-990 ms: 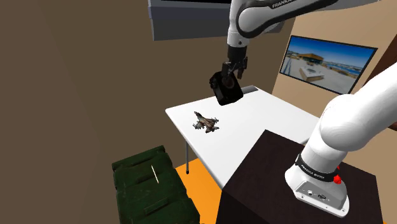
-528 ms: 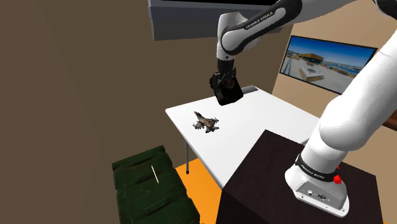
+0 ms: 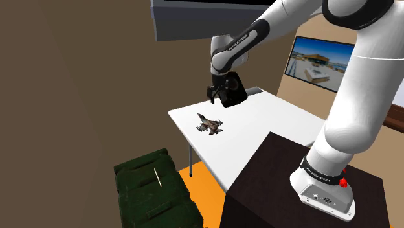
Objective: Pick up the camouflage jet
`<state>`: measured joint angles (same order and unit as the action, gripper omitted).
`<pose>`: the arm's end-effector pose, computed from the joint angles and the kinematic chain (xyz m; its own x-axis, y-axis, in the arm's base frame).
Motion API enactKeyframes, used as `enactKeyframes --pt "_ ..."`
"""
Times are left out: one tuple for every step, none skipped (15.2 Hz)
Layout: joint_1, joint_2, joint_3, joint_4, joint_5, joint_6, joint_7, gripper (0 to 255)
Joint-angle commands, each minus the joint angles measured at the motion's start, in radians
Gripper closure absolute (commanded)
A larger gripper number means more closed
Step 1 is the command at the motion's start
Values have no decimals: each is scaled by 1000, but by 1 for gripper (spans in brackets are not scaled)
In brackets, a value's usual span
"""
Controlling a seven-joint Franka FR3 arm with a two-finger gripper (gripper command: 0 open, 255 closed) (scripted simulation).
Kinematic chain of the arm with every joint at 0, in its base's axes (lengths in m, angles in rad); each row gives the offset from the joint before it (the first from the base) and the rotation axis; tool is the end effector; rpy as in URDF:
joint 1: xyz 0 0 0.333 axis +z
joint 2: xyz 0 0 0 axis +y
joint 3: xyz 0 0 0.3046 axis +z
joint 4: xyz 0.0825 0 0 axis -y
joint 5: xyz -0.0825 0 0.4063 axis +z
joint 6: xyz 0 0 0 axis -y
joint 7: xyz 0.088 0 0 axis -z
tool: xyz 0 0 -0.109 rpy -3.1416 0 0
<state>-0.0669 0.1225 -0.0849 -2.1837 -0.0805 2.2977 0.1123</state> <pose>0.5561 -0.0869 0.3044 0.9781 -0.2083 -0.0023 -0.2076 -0.9757 0.0707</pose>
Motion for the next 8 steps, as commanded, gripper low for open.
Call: enactKeyframes --pt "-5 75 -3 49 6 24 -4 0" --pt "-8 114 -4 74 9 36 -5 0" --pt "-11 152 -5 101 12 47 -7 0" --pt "-14 191 -6 129 16 57 -9 0" --pt "-18 230 -6 158 19 65 -10 0" --pt "-21 269 -6 189 22 73 -12 0" --pt "-25 308 -6 221 26 79 -13 0" --pt "-29 348 -6 254 29 83 -15 0"
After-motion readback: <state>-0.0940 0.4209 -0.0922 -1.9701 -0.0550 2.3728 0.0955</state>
